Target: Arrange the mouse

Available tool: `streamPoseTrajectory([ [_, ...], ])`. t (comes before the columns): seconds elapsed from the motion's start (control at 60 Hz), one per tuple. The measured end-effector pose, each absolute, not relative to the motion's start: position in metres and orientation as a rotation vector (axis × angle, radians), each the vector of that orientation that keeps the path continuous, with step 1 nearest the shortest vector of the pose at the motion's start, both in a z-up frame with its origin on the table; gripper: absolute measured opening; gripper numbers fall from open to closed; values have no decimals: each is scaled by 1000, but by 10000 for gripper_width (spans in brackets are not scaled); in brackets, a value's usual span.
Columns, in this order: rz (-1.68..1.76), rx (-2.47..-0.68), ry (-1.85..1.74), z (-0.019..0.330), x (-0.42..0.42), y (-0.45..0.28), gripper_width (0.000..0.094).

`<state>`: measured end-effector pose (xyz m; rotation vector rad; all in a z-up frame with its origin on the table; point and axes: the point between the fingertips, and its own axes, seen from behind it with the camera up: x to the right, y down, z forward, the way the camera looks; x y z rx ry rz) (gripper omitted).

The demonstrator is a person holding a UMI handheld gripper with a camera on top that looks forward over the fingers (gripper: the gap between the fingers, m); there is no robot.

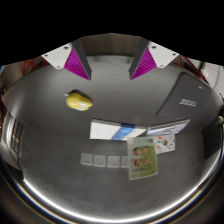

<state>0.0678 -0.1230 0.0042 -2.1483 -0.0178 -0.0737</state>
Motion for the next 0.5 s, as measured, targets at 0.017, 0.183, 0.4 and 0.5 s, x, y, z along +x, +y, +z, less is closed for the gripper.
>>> streamPoseTrajectory([
  [0.017, -88, -2142, -19, 4, 73, -120, 815],
  [0.183, -164, -2148, 5, -8, 113, -91, 807],
  [0.4, -5, -2172, -8, -23, 59, -44, 801],
  [0.5, 9, -2178, -15, -26, 26, -28, 791],
])
